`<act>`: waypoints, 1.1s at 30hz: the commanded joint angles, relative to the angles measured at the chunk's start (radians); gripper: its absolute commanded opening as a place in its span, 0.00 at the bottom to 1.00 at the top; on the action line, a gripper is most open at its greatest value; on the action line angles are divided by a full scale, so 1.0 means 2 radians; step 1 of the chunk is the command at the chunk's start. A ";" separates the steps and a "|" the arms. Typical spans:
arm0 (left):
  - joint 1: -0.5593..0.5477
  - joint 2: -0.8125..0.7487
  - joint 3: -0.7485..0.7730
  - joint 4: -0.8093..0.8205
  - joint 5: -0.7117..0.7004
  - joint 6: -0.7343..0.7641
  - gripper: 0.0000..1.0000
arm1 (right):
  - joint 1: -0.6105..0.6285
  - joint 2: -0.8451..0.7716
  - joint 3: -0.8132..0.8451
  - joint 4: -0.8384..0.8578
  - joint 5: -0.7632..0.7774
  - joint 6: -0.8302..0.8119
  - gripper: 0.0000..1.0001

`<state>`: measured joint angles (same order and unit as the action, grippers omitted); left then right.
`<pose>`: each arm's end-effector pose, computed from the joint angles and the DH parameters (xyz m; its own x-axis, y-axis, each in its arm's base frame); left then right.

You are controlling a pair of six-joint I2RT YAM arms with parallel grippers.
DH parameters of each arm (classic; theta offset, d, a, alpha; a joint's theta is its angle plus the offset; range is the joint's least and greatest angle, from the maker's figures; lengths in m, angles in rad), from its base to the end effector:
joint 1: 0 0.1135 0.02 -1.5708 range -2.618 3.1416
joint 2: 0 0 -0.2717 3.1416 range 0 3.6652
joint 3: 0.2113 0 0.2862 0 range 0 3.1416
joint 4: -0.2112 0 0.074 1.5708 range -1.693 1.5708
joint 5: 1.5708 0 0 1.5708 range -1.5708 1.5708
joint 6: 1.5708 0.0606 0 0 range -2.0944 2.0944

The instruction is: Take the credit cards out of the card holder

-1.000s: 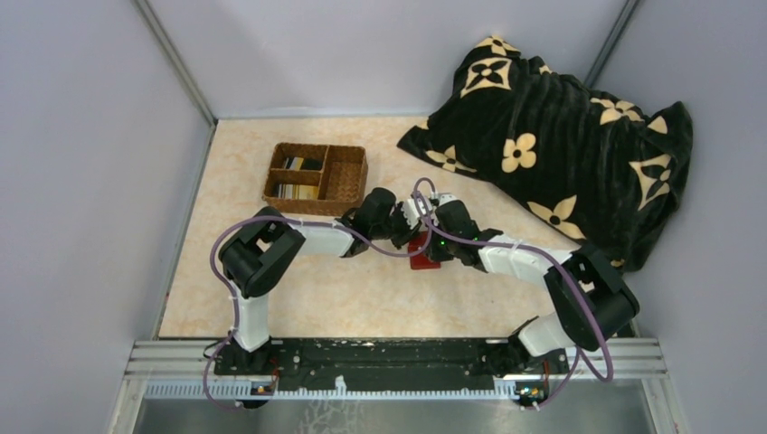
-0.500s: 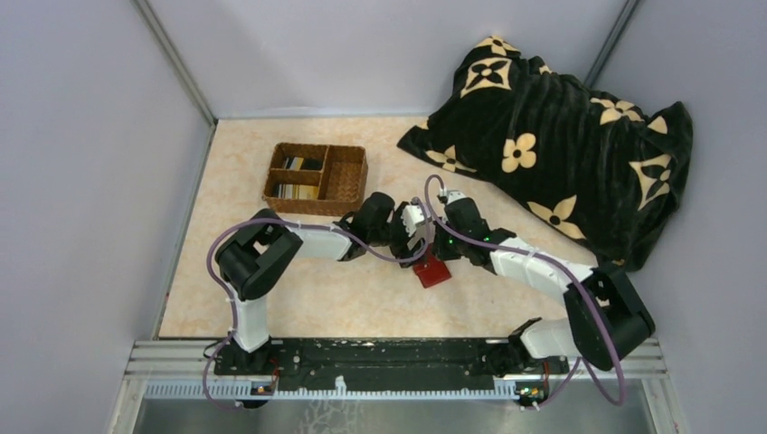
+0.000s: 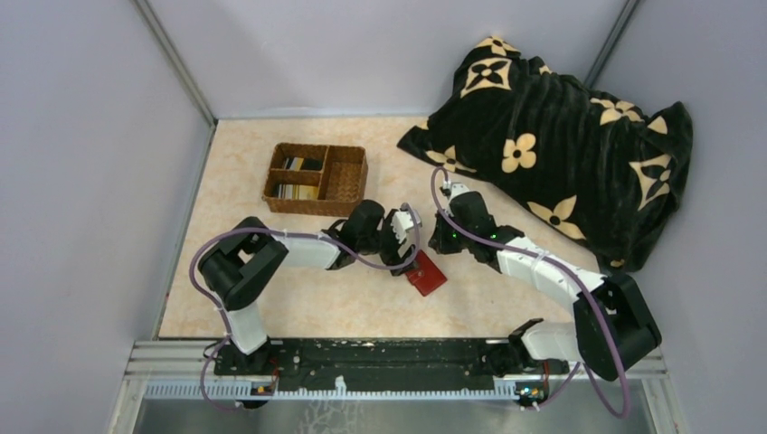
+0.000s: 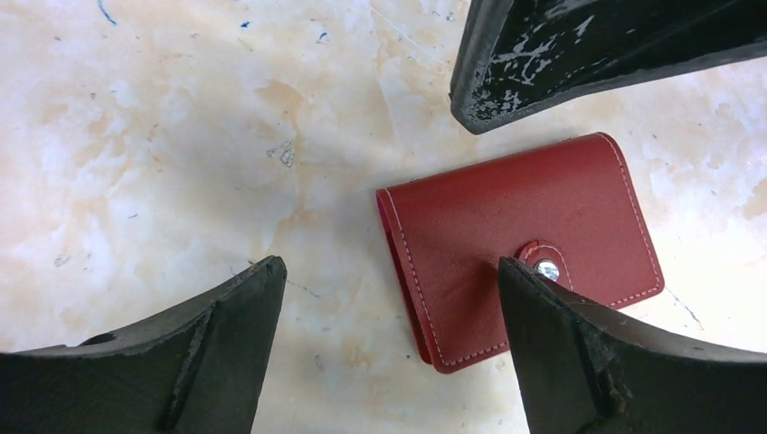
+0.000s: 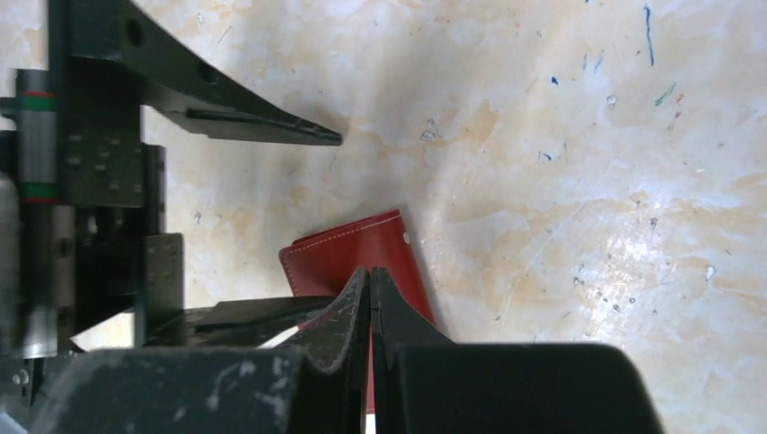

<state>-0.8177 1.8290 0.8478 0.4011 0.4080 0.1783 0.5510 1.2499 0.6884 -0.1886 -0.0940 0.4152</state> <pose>0.2583 -0.3107 0.1059 -0.2098 0.4619 -0.8618 0.9489 0.3086 -0.0656 0.2538 0.1626 0.1816 -0.7653 0.0011 -0.6437 -0.2962 0.8872 0.3537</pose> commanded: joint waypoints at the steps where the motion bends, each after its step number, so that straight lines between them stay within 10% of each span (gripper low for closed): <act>1: -0.002 -0.046 -0.012 -0.006 -0.021 -0.007 0.92 | -0.017 -0.003 -0.017 0.046 -0.058 0.003 0.00; 33: -0.095 -0.046 -0.009 -0.031 -0.179 -0.076 0.91 | -0.031 0.004 -0.139 0.117 -0.121 0.046 0.00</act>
<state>-0.9913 1.7142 0.7902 0.3710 0.1284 0.0341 0.5053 1.2396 0.4324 -0.0093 -0.3275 0.4946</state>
